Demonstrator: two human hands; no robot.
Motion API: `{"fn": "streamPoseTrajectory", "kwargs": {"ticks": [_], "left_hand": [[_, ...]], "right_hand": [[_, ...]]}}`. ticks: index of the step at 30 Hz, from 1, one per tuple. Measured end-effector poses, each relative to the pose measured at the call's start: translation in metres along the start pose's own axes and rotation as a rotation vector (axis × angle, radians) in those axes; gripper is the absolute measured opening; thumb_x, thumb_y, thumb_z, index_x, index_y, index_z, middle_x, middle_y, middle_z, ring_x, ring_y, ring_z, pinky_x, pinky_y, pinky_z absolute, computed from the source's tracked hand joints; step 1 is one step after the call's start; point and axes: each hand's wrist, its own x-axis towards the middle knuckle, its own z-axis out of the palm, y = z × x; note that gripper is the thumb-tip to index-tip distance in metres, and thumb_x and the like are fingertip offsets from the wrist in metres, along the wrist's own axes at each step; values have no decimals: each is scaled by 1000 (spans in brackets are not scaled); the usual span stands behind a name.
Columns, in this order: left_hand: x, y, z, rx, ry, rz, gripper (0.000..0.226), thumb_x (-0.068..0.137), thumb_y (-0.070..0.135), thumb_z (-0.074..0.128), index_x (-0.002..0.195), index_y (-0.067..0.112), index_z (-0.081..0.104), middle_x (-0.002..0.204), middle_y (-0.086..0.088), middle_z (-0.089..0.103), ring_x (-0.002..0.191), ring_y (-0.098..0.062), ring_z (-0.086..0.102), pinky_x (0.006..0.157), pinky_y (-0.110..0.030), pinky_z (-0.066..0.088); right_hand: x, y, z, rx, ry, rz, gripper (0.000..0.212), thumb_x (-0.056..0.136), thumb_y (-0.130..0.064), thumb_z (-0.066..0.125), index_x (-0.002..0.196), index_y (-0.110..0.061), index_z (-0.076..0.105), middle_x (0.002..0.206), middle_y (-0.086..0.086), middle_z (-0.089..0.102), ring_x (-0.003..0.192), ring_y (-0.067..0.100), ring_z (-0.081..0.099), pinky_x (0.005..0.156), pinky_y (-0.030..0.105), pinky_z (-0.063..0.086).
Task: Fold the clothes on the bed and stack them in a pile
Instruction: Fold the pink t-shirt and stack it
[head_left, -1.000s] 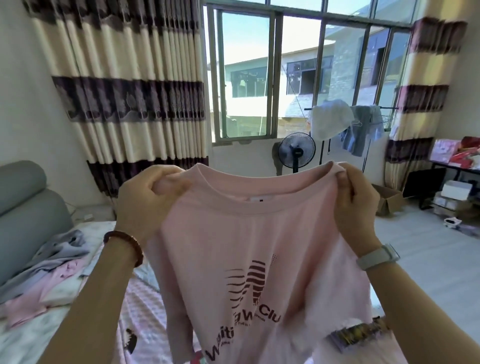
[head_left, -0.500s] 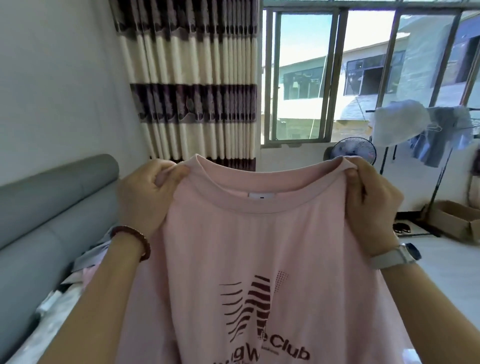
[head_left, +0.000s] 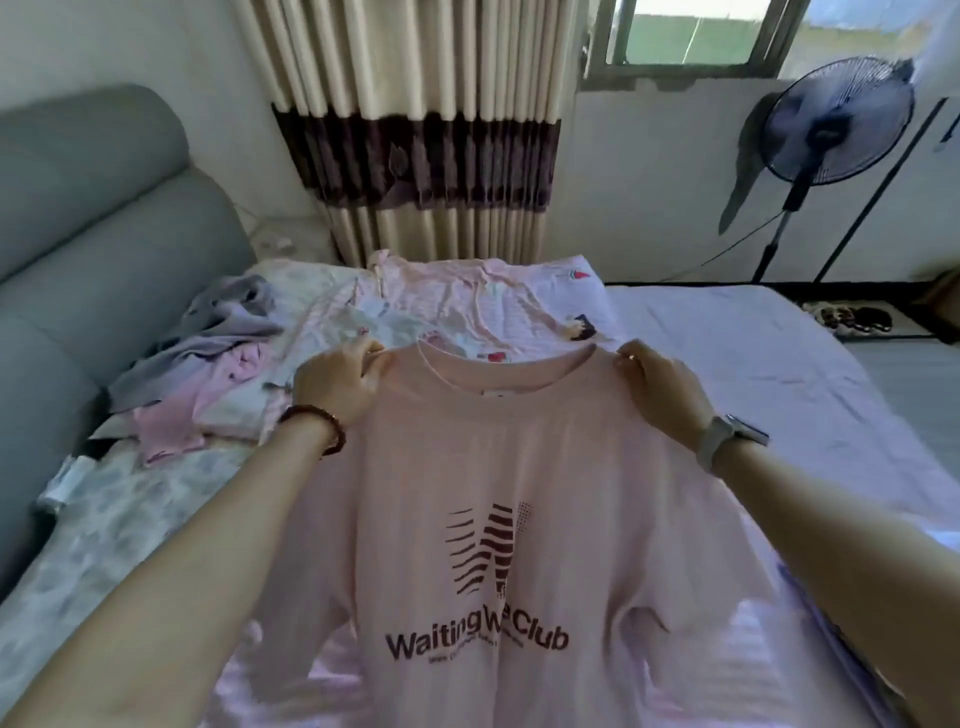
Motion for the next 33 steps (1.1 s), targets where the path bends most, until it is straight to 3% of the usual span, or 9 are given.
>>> {"fn": "streamPoseTrajectory", "kwargs": {"ticks": [2, 6, 12, 14, 18, 22, 25, 28, 33], "left_hand": [[24, -22, 50, 23, -73, -65, 28, 95, 32, 46, 106, 9, 58, 108, -18, 60, 101, -35, 53, 78, -39, 42], [32, -52, 138, 45, -183, -210, 41, 93, 31, 47, 132, 16, 44, 136, -18, 37, 127, -34, 31, 105, -44, 26], [-72, -70, 222, -33, -221, -281, 44, 90, 19, 51, 132, 10, 47, 138, -15, 41, 127, -33, 34, 105, -44, 25], [-126, -59, 240, -47, -245, -286, 46, 86, 16, 58, 130, 7, 50, 137, -16, 44, 128, -33, 36, 106, -44, 24], [-248, -35, 263, -98, -255, -306, 47, 71, 1, 72, 116, -2, 60, 125, -27, 52, 117, -46, 48, 98, -57, 37], [-350, -30, 264, -144, -239, -624, 52, 77, 7, 68, 126, 0, 53, 134, -27, 42, 122, -45, 42, 99, -55, 35], [-403, -43, 256, -126, -250, -879, 61, 80, 7, 67, 135, 2, 41, 142, -24, 33, 130, -40, 31, 104, -51, 27], [-437, -66, 249, -153, -246, -1119, 56, 86, 11, 59, 137, 1, 37, 142, -22, 37, 130, -38, 32, 106, -46, 26], [-475, -90, 247, -230, -306, -1202, 40, 94, 14, 49, 131, -3, 47, 130, -24, 50, 121, -36, 44, 104, -39, 33]], "right_hand": [[29, 7, 48, -11, -59, 42, 25, 98, -15, 39, 114, -4, 55, 114, 22, 60, 108, 37, 50, 81, 39, 37], [43, 22, 141, -33, -170, 78, 46, 94, -13, 47, 139, -10, 38, 137, 19, 42, 127, 36, 36, 100, 46, 34], [-51, 59, 228, 107, -325, 178, 48, 93, -7, 46, 140, -8, 36, 140, 16, 40, 127, 33, 38, 97, 39, 34], [-100, 67, 241, 206, -286, 284, 41, 92, -2, 47, 133, 0, 43, 130, 20, 48, 121, 34, 43, 97, 33, 32], [-218, 88, 252, 336, -146, 565, 33, 86, 8, 50, 119, 6, 51, 112, 22, 53, 102, 35, 51, 90, 29, 39], [-325, 112, 248, 358, -223, 888, 26, 90, -6, 50, 117, -6, 49, 110, 10, 48, 96, 24, 48, 85, 35, 40], [-380, 120, 247, 362, -331, 901, 11, 89, -10, 55, 90, -17, 46, 97, 8, 52, 88, 28, 52, 76, 37, 42], [-417, 123, 252, 346, -478, 944, 12, 88, -16, 58, 94, -15, 48, 94, 9, 55, 87, 28, 55, 72, 34, 42], [-450, 124, 262, 292, -522, 932, 25, 82, -27, 65, 94, -8, 53, 88, 5, 57, 81, 23, 54, 67, 31, 41]]}}
